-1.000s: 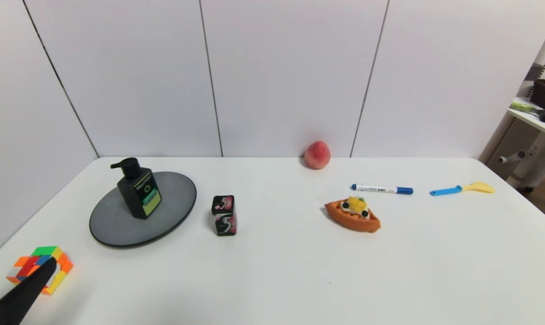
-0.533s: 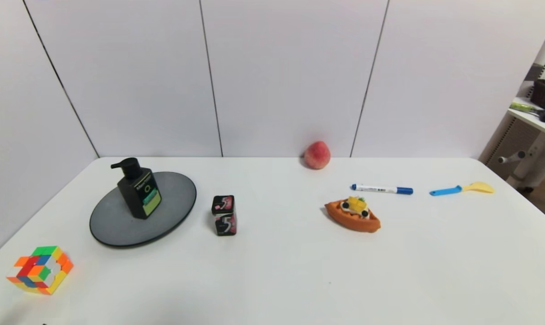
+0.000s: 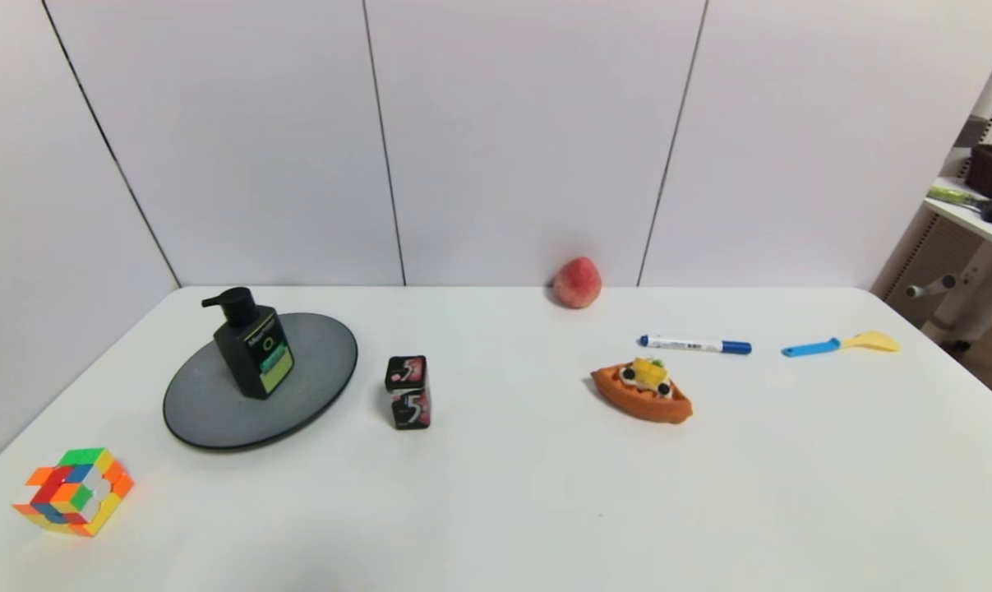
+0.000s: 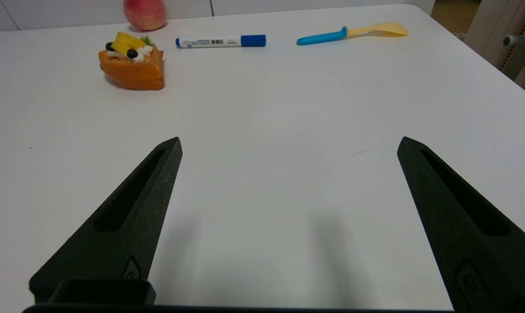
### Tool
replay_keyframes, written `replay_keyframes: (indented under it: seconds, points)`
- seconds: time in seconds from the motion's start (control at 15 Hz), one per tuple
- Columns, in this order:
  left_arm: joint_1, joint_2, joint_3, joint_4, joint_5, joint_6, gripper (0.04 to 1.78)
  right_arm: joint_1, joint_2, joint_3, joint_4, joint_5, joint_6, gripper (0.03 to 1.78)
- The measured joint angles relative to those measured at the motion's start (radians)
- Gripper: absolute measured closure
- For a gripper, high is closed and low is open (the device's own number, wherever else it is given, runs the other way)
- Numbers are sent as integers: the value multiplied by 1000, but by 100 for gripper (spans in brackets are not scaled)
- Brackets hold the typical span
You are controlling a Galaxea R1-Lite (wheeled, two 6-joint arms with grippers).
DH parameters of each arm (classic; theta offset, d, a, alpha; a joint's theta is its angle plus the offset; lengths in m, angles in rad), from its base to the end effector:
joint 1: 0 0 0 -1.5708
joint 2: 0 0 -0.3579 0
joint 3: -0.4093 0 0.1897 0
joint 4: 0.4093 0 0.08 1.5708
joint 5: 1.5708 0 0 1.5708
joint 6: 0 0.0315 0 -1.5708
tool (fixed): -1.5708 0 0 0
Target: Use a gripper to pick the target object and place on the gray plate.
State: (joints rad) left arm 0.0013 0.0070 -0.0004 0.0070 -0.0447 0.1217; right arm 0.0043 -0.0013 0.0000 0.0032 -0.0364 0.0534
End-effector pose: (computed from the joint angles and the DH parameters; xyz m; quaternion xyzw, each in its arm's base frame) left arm -0.0719 -0.0015 0.0753 0.0606 0.0055 -0.0221 0.9979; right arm -0.0725 -0.0015 0.0750 0.0267 0.0005 -0.0161 0.9995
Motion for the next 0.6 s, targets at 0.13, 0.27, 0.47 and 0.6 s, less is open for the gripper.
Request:
replay_keyframes:
  seconds: [0.13, 0.27, 0.47, 0.6]
  points:
    - [0, -6, 0, 0, 9, -41, 13, 0, 0, 0, 0, 0, 0, 10]
    - [0, -8, 0, -2, 17, -94, 13, 0, 0, 0, 0, 0, 0, 10]
    - [0, -9, 0, -2, 41, -111, 13, 0, 0, 0, 0, 0, 0, 10]
    - [0, -9, 0, -2, 42, -111, 13, 0, 0, 0, 0, 1, 0, 10]
